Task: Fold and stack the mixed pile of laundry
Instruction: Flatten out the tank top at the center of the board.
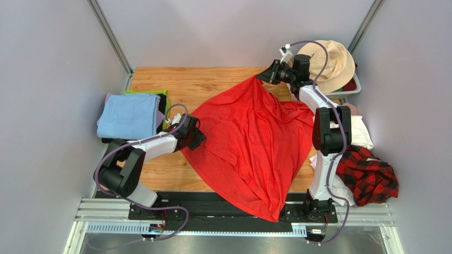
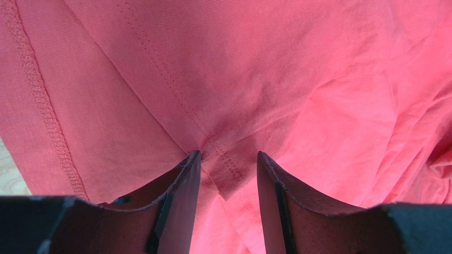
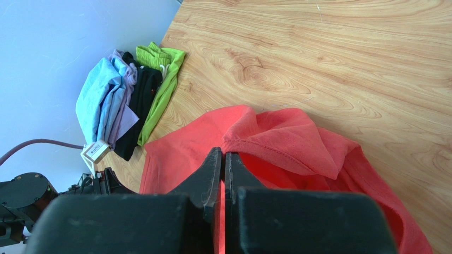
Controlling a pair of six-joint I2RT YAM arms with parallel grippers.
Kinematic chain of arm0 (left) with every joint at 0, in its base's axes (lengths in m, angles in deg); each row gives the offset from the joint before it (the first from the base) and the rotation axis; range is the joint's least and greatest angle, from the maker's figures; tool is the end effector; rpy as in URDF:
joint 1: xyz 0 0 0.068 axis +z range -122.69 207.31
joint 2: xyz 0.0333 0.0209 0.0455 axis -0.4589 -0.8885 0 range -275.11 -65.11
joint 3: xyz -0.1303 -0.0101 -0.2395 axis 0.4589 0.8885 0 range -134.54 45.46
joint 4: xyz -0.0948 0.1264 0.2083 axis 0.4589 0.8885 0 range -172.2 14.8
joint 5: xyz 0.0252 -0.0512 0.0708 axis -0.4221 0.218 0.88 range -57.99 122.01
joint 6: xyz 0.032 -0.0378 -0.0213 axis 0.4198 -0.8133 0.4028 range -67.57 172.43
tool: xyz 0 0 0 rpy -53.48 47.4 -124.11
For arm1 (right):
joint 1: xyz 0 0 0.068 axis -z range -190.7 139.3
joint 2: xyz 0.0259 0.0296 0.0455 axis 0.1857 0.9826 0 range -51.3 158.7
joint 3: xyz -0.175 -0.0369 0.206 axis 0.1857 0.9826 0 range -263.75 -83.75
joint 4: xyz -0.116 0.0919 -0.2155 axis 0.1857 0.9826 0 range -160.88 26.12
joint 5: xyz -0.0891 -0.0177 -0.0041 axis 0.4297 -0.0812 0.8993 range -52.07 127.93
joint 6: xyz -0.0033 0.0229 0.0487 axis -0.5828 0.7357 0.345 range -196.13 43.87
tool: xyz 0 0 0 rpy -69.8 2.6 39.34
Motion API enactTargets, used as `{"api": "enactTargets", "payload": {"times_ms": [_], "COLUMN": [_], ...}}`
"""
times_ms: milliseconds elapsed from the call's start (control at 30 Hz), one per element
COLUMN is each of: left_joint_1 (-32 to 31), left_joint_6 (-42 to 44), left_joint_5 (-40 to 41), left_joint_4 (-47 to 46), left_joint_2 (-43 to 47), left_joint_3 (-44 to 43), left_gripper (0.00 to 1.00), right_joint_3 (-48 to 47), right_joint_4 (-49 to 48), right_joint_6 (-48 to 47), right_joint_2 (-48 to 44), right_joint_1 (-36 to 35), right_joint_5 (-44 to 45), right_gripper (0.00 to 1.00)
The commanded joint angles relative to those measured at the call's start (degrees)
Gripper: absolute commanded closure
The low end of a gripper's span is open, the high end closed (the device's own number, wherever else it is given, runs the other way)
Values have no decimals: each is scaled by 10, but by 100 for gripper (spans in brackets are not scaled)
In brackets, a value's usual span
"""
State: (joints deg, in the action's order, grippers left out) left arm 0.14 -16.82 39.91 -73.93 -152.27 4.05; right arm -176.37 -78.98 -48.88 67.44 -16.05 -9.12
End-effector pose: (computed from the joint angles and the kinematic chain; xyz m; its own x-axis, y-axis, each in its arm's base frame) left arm 0.2558 -0.1259 0.1551 -0.6109 -0.7276 -0.3121 -0.5385 0.6709 -0.5099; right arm 0.4820 0.0713 0.2606 -0.6203 0.2552 -0.7417 -0.5316 0.5586 0.6367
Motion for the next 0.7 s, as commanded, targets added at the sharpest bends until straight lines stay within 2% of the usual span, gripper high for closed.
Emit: {"api": "enactTargets", "payload": {"times_ms": [0, 267, 567, 667], "left_joint_1": [3, 2, 2, 2], "left_joint_6": [-7, 0, 7, 5], "left_joint_5": [12, 9, 25, 22], "left_joint_4": [31, 32, 70, 66], "left_joint_2": [16, 6, 14, 9], "left_joint_3": [-3, -9, -22, -18], "left_gripper": [47, 44, 33, 34], "right_joint_3": [3, 3, 2, 2], "right_joint_4": [-35, -36, -38, -42], "right_joint_6": [7, 9, 12, 17], "right_joint_2": [-25, -25, -24, -24], "right_joint_1": [-3, -2, -1, -2], "right_joint_5": [-9, -10, -13, -14], "right_gripper": [100, 100, 100, 100]}}
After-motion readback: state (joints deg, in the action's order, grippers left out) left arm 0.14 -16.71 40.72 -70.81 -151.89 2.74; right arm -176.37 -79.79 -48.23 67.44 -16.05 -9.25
